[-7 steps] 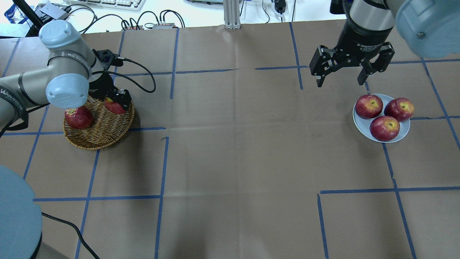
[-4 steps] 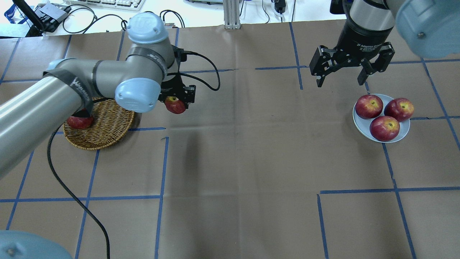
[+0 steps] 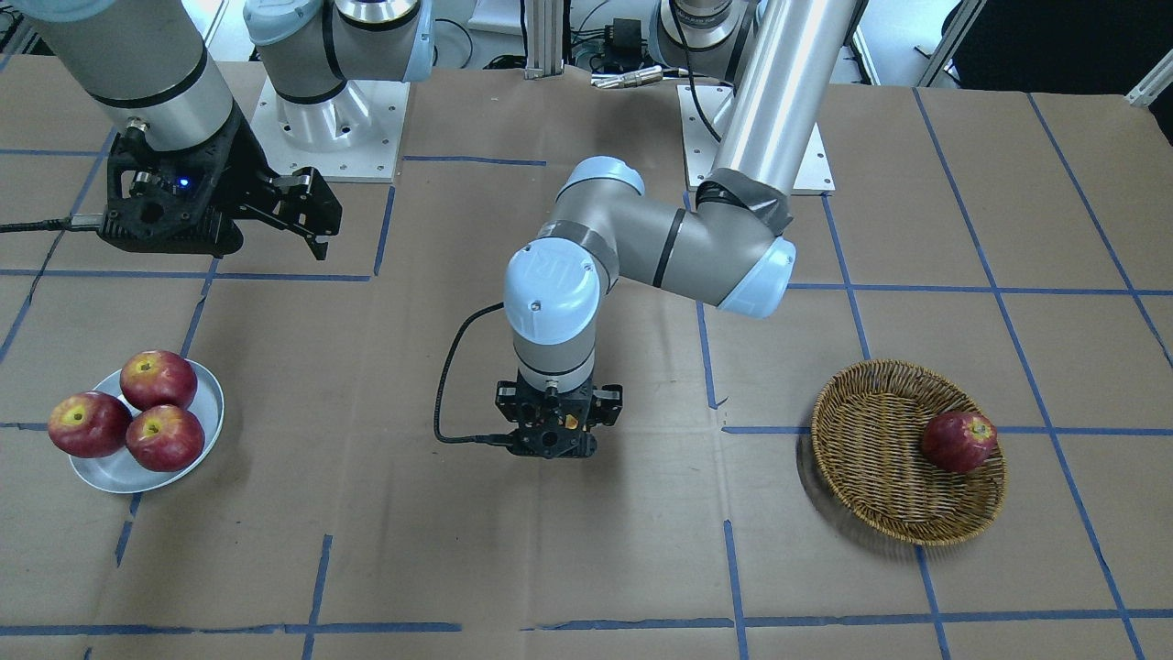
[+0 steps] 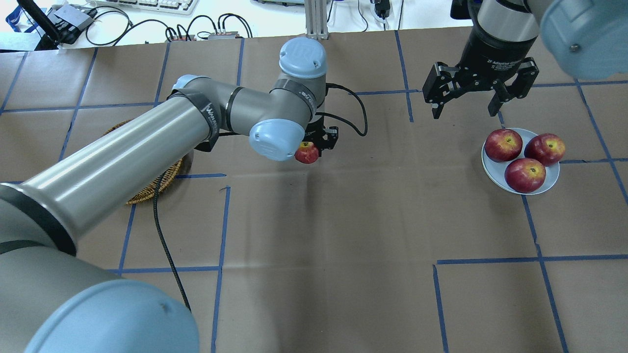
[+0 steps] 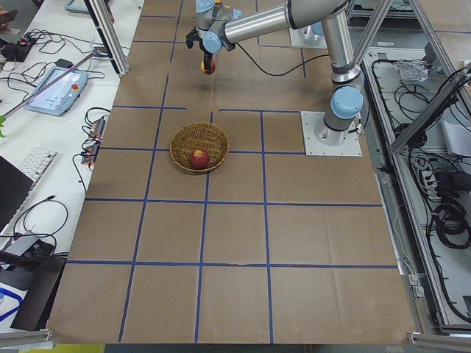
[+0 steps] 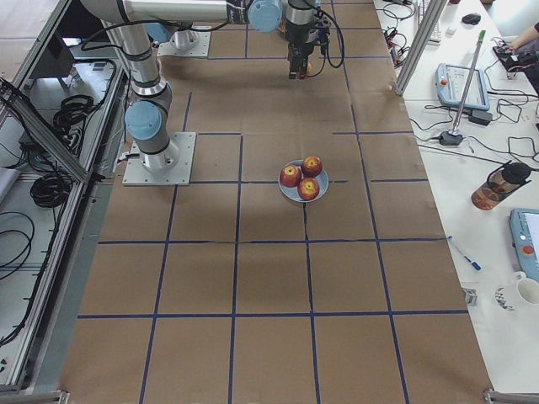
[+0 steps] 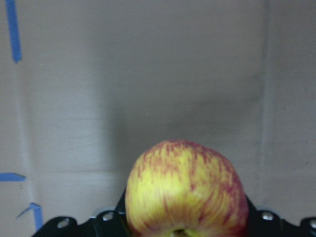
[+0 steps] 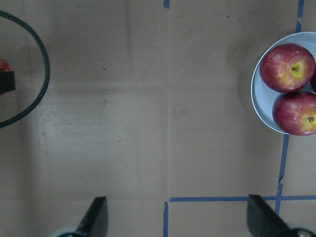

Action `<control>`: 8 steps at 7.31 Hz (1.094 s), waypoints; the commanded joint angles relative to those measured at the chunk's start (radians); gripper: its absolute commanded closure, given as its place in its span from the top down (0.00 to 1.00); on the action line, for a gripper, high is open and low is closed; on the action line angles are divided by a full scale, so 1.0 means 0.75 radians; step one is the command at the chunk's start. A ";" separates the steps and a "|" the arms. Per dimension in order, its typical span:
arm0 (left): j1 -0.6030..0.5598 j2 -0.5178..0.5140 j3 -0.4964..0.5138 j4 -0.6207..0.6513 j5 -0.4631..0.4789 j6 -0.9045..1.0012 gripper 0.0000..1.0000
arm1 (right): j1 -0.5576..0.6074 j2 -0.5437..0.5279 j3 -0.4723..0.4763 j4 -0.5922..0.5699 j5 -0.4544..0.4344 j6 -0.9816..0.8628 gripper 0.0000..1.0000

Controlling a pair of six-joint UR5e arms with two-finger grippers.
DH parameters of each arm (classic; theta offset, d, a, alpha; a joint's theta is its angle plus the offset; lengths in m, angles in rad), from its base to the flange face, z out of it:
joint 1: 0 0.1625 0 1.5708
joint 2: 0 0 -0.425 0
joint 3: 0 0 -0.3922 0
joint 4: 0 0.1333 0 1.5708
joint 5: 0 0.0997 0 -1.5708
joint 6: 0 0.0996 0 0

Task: Transfer apple from basket to plate
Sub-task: 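Lift the apple and carry it toward the table center with left gripper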

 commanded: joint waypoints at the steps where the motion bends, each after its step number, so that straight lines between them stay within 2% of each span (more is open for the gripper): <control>1: -0.027 -0.047 0.025 0.004 -0.004 -0.011 0.65 | 0.000 0.000 -0.002 0.000 0.000 0.000 1.00; 8: -0.027 -0.090 0.009 0.067 -0.037 0.007 0.67 | 0.000 0.002 -0.002 -0.004 -0.004 -0.006 1.00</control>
